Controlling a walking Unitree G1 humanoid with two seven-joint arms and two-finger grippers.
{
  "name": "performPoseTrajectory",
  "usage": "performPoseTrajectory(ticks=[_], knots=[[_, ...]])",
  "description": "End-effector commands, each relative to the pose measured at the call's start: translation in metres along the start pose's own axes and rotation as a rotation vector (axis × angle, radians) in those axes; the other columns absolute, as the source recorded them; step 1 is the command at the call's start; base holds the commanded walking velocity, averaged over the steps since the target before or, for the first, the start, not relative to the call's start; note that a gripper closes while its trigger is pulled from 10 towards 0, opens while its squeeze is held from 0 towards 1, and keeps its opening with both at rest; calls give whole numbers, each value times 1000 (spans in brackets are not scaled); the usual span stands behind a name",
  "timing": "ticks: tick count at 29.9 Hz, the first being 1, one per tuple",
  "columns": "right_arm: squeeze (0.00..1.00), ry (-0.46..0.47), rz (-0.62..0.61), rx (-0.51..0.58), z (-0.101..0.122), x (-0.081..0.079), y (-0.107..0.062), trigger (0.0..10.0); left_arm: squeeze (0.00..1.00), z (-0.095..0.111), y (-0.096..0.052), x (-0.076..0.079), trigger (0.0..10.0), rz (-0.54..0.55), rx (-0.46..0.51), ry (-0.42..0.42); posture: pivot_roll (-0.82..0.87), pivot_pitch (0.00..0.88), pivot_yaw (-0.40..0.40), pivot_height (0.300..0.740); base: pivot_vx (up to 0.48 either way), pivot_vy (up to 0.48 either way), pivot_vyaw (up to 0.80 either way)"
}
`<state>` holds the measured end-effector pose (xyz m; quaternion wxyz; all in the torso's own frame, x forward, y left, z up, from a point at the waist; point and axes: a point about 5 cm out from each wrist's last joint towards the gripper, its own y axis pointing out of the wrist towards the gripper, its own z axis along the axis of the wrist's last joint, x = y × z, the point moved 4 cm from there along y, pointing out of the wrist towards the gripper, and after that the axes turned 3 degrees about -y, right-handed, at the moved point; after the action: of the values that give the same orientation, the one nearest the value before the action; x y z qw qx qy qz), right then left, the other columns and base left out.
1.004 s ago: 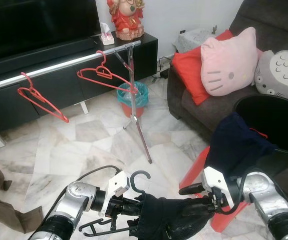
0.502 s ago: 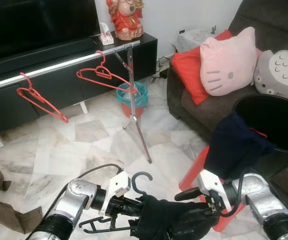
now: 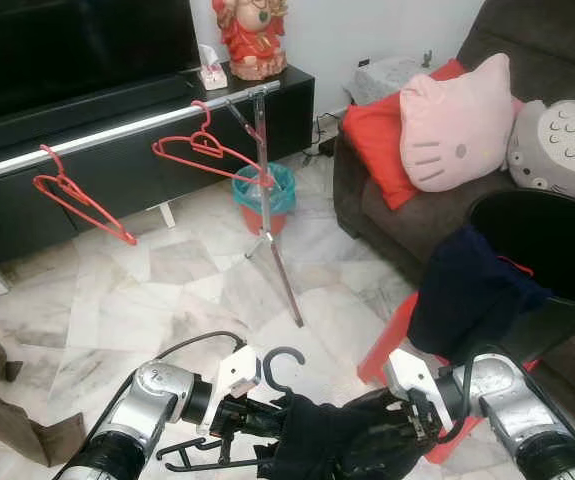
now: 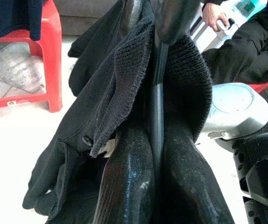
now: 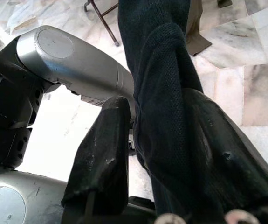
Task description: Hang hanger
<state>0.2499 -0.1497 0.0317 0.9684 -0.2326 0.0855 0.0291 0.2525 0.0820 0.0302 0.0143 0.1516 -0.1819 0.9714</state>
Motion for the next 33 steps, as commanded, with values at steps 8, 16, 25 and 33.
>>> performPoseTrajectory(ticks=[8,16,25,33], knots=[[0,34,21,-15,-9,-7,9,0,0,10,0,2,10000,-17,33,30,-44,30,23,740,0,0,0],[0,40,18,-4,-8,-7,8,0,0,10,0,1,10000,-15,34,28,-48,31,25,740,0,0,0],[0,50,11,17,-6,-6,8,0,0,10,0,1,10000,-12,33,32,-47,32,27,740,0,0,0],[0,53,11,21,-6,-6,8,0,494,10,-2,-2,10000,5,29,23,-47,31,29,740,0,0,0]])
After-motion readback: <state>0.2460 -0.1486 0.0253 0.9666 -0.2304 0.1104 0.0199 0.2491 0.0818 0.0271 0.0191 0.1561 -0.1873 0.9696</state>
